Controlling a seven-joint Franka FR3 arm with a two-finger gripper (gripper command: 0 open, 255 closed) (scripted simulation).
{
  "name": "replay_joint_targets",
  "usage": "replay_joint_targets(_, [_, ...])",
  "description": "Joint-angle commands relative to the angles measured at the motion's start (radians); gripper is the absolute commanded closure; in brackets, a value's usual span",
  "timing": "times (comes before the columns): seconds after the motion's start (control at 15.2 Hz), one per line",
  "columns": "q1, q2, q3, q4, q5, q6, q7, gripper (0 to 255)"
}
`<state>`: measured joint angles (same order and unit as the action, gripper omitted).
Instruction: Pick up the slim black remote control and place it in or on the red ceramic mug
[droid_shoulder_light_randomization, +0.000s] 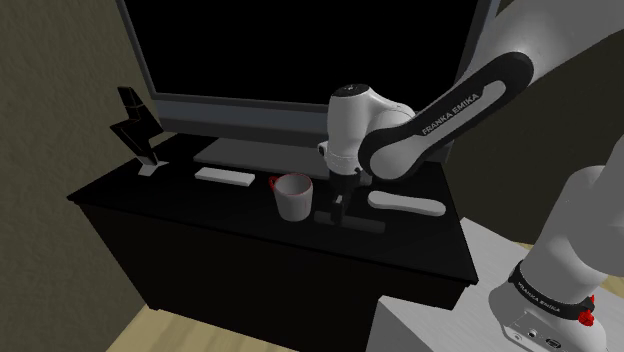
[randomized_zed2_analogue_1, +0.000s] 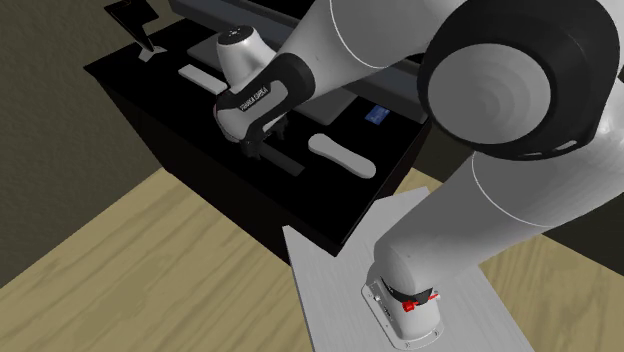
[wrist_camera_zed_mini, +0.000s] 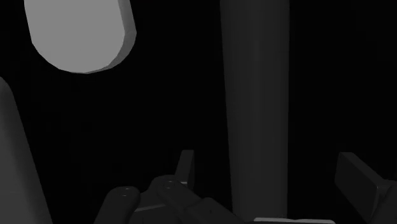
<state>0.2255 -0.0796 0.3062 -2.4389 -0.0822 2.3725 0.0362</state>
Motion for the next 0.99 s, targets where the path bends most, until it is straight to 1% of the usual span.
replay_joint_targets(0.0, [-0.002, 0.020, 0.001, -0.007, -0.011, 0.027, 0.009, 0])
replay_joint_targets(0.13, [-0.003, 0.038, 0.001, -0.013, -0.021, 0.049, 0.016, 0])
replay_joint_targets(0.59, [-0.003, 0.038, 0.000, -0.013, -0.021, 0.048, 0.016, 0])
replay_joint_targets(0.66, [-0.003, 0.038, 0.000, -0.013, -0.021, 0.048, 0.016, 255])
replay_joint_targets(0.92, [-0.005, 0.038, -0.001, -0.011, -0.022, 0.047, 0.013, 255])
